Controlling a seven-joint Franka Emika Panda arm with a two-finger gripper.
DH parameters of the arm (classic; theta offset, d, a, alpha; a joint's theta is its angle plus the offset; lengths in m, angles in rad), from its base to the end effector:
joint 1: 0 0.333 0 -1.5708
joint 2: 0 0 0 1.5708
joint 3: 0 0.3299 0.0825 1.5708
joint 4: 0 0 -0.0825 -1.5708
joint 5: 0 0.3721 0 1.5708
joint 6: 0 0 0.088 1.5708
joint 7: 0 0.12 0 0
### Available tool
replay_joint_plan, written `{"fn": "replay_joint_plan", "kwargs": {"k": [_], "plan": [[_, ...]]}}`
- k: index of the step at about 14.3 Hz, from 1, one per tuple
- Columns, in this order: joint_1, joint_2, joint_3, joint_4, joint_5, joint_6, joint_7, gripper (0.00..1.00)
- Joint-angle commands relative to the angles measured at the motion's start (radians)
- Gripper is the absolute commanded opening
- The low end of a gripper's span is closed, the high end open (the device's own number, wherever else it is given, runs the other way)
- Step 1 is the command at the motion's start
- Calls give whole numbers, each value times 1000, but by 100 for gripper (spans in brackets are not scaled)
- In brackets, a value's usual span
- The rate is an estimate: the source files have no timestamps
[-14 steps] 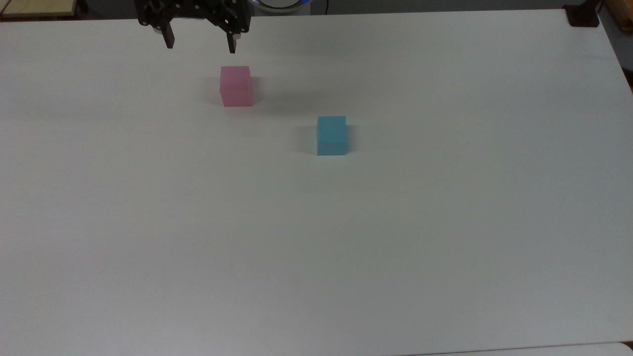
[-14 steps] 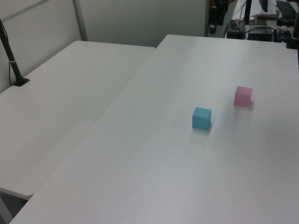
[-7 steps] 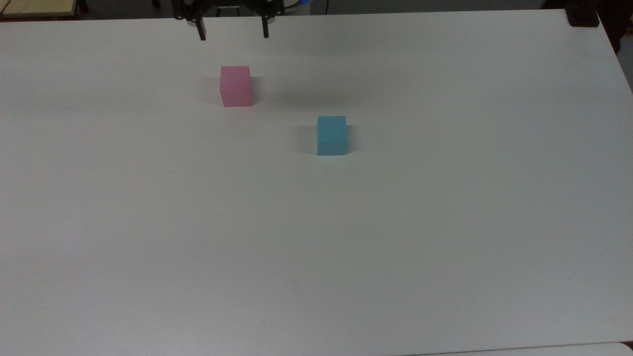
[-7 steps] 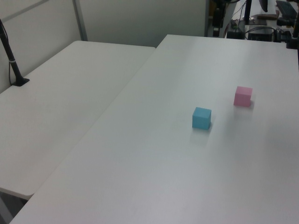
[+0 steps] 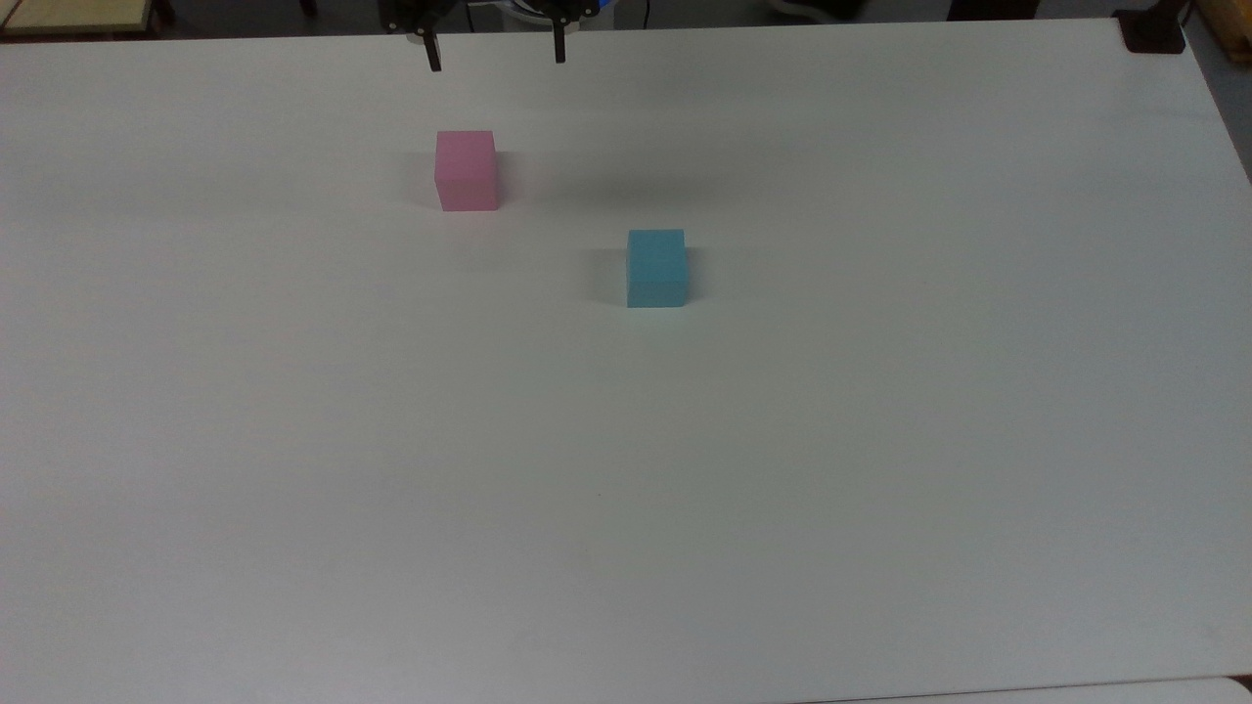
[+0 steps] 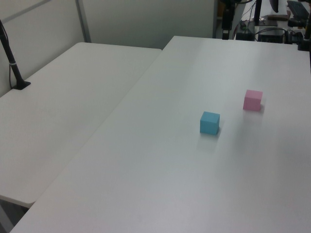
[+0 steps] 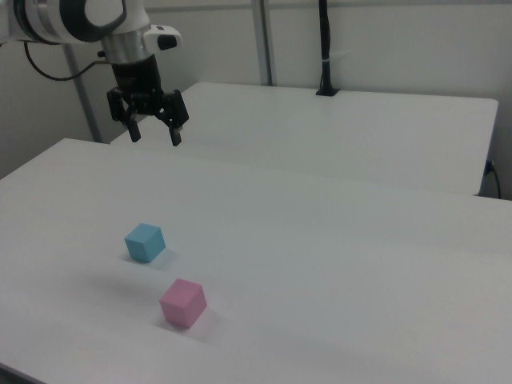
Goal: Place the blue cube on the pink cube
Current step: 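Move the open gripper over the light-blue cube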
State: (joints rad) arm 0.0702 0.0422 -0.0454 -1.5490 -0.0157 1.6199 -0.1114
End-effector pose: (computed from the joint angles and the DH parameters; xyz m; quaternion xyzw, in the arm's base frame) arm 0.5613 0.0127 0.6166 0.9975 0.0683 0.0140 0.0094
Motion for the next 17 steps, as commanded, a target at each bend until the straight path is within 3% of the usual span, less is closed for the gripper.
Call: {"fn": "replay_joint_plan", "kwargs": {"k": [1,17], "plan": [[6,-8,-1,-13,-15,-23,15,100],[8,-30,-1,-71,-23,-11,15,100]]}}
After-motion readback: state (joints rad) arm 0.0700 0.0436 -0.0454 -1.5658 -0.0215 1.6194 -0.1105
